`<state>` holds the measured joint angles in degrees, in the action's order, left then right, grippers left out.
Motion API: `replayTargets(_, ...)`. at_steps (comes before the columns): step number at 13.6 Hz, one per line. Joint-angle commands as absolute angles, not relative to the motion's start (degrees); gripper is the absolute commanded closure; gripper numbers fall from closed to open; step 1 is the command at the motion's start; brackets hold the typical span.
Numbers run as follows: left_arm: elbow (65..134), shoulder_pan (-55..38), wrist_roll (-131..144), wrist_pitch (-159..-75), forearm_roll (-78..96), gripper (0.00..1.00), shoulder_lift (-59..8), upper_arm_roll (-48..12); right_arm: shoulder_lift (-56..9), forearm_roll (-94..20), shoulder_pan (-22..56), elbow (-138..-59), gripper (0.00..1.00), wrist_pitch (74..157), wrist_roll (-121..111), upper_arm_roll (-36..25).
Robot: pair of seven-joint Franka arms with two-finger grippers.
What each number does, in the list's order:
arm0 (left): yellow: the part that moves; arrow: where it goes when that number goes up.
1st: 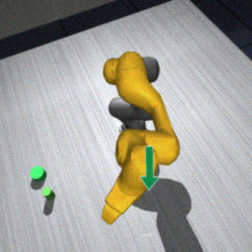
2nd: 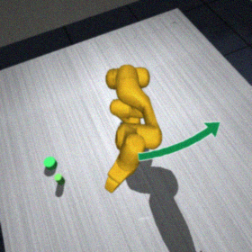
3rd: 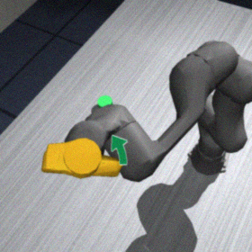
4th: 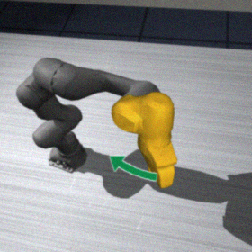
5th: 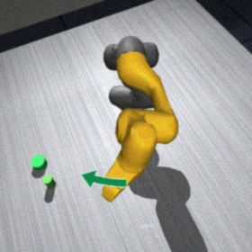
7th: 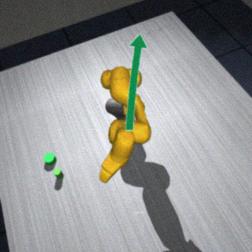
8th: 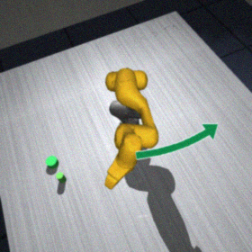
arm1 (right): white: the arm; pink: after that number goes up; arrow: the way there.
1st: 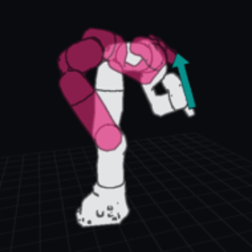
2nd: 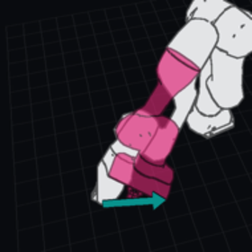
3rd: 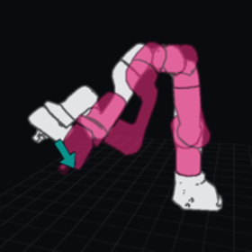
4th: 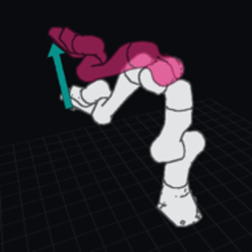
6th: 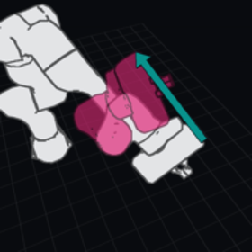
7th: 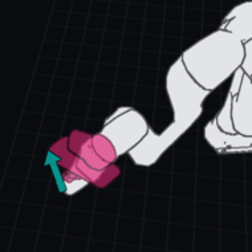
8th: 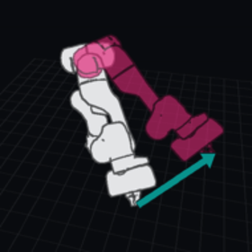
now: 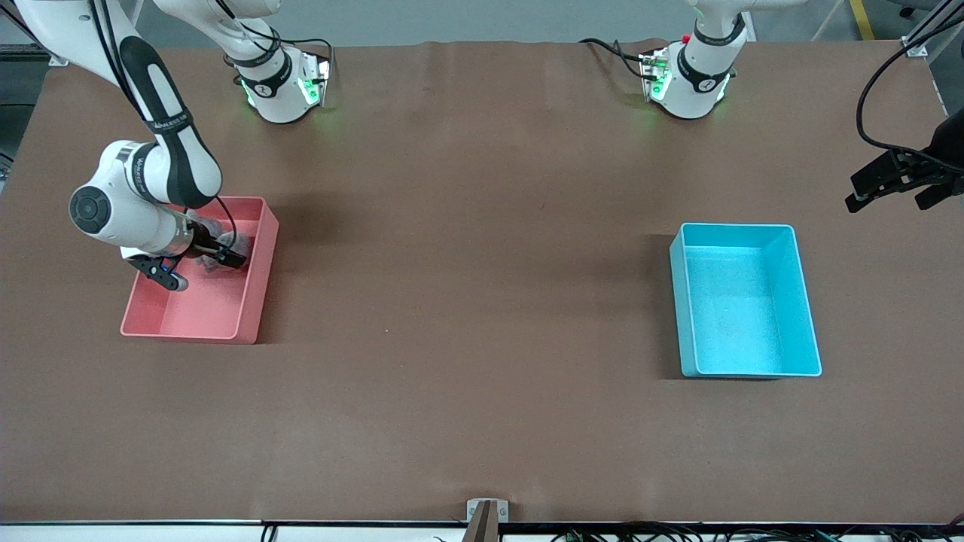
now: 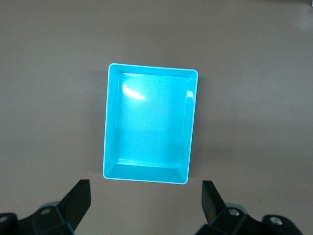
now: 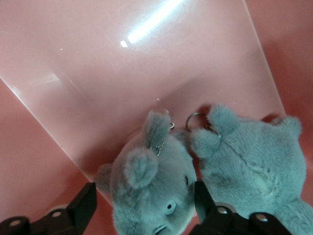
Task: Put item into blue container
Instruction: 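Close the right gripper on the grey plush toy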
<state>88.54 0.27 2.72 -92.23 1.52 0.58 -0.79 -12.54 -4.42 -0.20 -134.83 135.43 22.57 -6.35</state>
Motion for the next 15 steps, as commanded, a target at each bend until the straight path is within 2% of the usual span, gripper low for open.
replayTargets(1, 87.7, 0.4, 3.2, -91.4, 1.8, 0.0, 0.3, -0.9, -12.0, -4.9, -0.3, -135.7, 0.26, 135.4, 24.8, -6.2)
replayTargets(4, 87.7, 0.4, 3.2, -91.4, 1.8, 0.0, 0.3, -0.9, -11.9, -4.9, -0.2, -135.6, 0.48, 134.6, 25.3, -6.2)
replayTargets(5, 87.6, 0.4, 3.2, -91.3, 1.8, 0.0, 0.4, -0.9, -11.9, -4.9, -0.3, -135.6, 0.58, 134.4, 25.3, -6.2)
replayTargets(7, 87.5, 0.4, 3.2, -91.1, 1.8, 0.0, 0.4, -1.0, -11.8, -4.9, -0.3, -135.6, 0.83, 134.4, 25.3, -6.2)
replayTargets(8, 87.5, 0.4, 3.2, -91.0, 1.8, 0.0, 0.4, -1.0, -11.8, -4.9, -0.3, -135.5, 0.91, 134.3, 25.2, -6.2)
replayTargets(11, 87.5, 0.3, 3.2, -91.0, 1.8, 0.0, 0.4, -1.0, -11.3, -4.7, -0.1, -132.6, 0.99, 129.3, 25.0, -6.2)
replayTargets(15, 87.5, 0.2, 3.2, -91.0, 1.8, 0.0, 0.4, -1.1, -11.9, -3.7, -0.3, -115.8, 0.99, 108.2, 25.0, -6.2)
